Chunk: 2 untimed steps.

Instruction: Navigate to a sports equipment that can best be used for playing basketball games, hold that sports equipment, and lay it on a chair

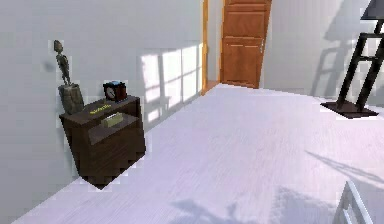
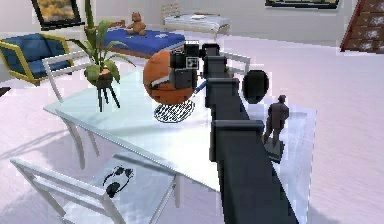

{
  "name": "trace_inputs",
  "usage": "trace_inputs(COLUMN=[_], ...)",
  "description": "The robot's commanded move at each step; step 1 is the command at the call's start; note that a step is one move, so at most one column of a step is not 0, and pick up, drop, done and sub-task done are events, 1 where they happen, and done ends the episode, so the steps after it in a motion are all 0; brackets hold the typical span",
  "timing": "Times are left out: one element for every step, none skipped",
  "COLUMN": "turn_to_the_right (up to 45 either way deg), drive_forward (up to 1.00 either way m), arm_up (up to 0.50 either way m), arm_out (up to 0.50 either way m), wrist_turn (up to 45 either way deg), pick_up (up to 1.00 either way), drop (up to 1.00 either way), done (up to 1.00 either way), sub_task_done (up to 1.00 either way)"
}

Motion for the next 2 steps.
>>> trace_inputs(turn_to_the_right=[0.0,0.0], drive_forward=[0.0,0.0], arm_up=[0.0,0.0], arm_out=[0.0,0.0], wrist_turn=[-45.0,-45.0], pick_up=[0.0,0.0], drop=[0.0,0.0], done=[0.0,0.0], sub_task_done=[0.0,0.0])
